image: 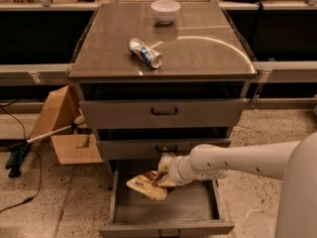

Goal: Pick brown chip bag from bottom drawer and place on counter

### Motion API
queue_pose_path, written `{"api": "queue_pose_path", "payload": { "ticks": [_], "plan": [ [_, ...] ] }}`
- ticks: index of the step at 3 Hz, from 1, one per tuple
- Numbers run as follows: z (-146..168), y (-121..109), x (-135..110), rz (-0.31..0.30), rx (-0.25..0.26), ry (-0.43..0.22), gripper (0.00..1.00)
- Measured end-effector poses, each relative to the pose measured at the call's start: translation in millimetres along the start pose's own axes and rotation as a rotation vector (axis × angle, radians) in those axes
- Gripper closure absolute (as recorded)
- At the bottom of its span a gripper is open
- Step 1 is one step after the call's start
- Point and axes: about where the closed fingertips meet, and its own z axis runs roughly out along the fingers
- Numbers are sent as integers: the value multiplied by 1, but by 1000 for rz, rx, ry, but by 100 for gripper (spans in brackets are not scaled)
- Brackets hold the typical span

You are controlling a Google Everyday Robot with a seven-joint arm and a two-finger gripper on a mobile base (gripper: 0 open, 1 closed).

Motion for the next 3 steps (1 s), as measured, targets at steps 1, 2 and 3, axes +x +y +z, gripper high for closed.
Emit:
{"api": "queue_pose_path", "payload": {
  "ticks": [1,2,3],
  "plan": [
    [-11,-1,-5,8,0,2,100],
    [-42,1,-17,6,41,7,100],
    [-76,-7,-37,-19,91,3,100]
  ]
}}
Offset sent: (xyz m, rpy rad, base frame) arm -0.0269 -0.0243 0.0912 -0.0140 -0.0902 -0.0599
